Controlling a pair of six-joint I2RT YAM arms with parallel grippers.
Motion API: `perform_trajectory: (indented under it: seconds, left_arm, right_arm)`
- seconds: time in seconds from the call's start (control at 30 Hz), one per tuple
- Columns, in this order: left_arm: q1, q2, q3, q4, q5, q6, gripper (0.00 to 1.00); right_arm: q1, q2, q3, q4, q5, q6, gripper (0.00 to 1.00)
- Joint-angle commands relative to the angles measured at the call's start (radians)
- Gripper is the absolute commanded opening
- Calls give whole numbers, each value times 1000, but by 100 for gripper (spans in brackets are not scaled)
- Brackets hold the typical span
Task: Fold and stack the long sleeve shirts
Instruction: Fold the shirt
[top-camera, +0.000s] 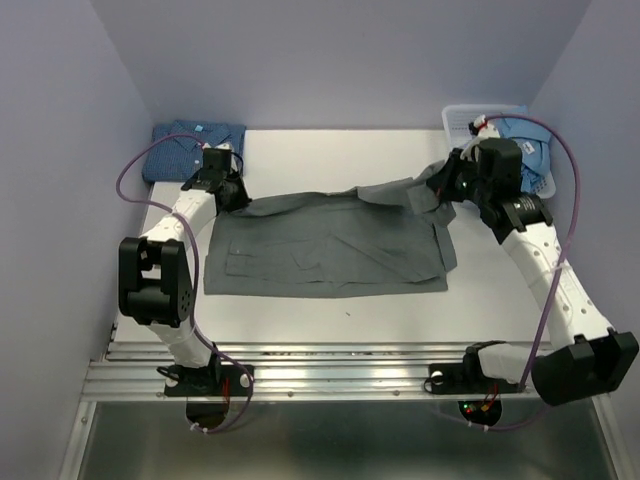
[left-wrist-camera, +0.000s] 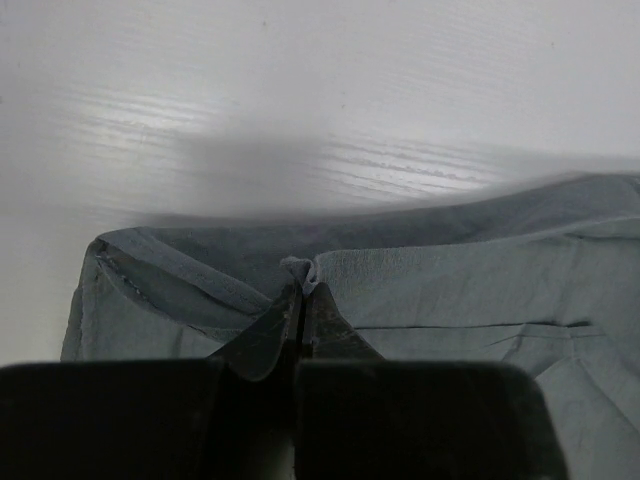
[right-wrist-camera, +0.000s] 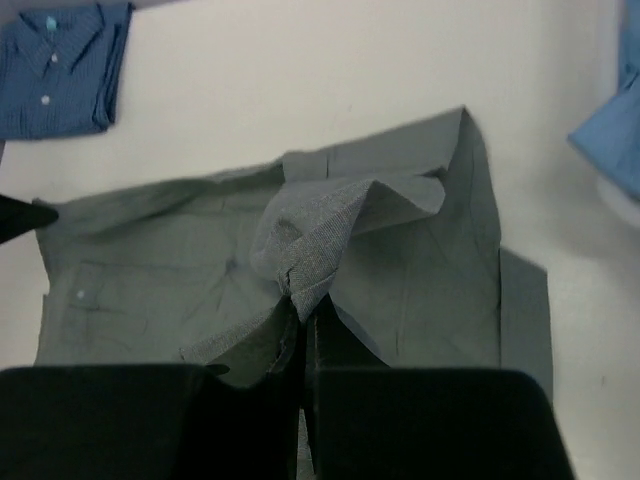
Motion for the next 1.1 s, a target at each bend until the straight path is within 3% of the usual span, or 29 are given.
perform_trajectory:
  seconds: [0.0,0.27,0.7,0.87,0.9,0.93,0.97,1.0,1.07]
  left_arm:
    - [-6,-90,-53,0,-71,-43,0]
    - [-12,-163,-130,14,-72,-43,0]
    - [-15,-203,-207,-25,-157,-92,0]
    - [-15,-206,-208,-78,-216,-121,11]
    - [-15,-206,-210,-96,-223,-125,19]
    - [-15,-206,-208,-107,-223,-129,38]
    - [-15,-208,-211,-116,-228,-131,46]
    - [-15,-220,-214,-142,-237,-150,98]
    - [-15,-240,-231,-164,-249,-155,99]
  right_arm:
    - [10,-116,-71,-196,-43,81,1]
    - [10,-262,-71,-564,-11,70,1]
    - [10,-283,19,-838,9,59,1]
    - [10,-283,-13,-901,10,29,1]
    - [10,-283,-24,-904,4,21,1]
    - [10,-291,-41,-898,-14,13,1]
    - [10,-297,-82,-890,-28,12,1]
    - [10,-305,-105,-870,-58,9,1]
    - [10,-314,-186,-835,-92,1,1]
